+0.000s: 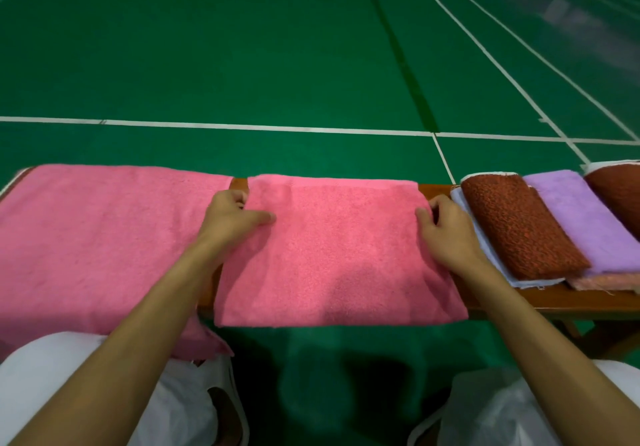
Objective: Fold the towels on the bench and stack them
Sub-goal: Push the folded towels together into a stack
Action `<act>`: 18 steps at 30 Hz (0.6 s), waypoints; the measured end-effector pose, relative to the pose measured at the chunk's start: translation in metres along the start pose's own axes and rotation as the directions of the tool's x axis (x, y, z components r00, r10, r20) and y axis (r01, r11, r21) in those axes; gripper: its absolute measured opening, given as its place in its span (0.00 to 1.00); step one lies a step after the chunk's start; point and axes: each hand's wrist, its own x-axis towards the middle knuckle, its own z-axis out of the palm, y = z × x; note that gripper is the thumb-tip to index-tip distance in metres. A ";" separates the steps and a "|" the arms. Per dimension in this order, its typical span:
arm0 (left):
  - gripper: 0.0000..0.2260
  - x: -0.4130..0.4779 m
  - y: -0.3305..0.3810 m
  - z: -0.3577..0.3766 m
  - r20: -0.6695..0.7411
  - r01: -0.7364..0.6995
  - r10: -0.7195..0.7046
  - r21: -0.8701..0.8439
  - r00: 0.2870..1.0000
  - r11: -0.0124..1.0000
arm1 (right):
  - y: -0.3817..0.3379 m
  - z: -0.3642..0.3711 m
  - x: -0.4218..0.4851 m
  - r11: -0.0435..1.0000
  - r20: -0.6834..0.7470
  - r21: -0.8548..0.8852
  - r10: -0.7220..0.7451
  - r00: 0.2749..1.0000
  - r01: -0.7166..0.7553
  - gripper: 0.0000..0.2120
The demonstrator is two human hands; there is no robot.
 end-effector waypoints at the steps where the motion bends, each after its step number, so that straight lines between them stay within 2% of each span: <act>1: 0.14 0.000 0.000 -0.003 0.028 0.039 -0.037 -0.094 0.999 0.995 | 0.000 -0.001 0.000 0.994 -0.012 0.107 -0.003 1.000 0.004 0.09; 3: 0.16 -0.001 0.000 -0.007 0.041 0.051 -0.045 -0.171 0.998 0.984 | 0.000 -0.003 -0.002 0.945 0.021 0.323 0.036 0.999 -0.040 0.05; 5: 0.17 -0.002 -0.003 -0.009 0.009 0.038 -0.037 -0.179 0.999 0.983 | 0.005 -0.002 -0.002 0.878 0.098 0.466 0.073 0.993 -0.111 0.06; 8: 0.25 -0.002 -0.012 -0.015 0.017 0.011 -0.007 -0.218 1.000 0.976 | 0.007 -0.003 -0.005 0.824 0.157 0.550 0.056 0.986 -0.135 0.16; 11: 0.32 -0.002 -0.018 -0.022 0.125 -0.059 0.091 -0.242 0.988 0.969 | 0.004 -0.007 -0.005 0.749 0.182 0.648 0.022 0.983 -0.136 0.25; 15: 0.20 0.003 -0.017 -0.041 0.292 -0.103 0.143 -0.147 0.946 0.984 | 0.004 -0.014 0.000 0.712 0.139 0.694 0.020 0.990 -0.112 0.23; 18: 0.18 0.001 -0.018 -0.051 0.326 -0.136 0.158 -0.089 0.932 0.987 | 0.005 -0.020 0.002 0.701 0.133 0.708 -0.010 0.991 -0.088 0.21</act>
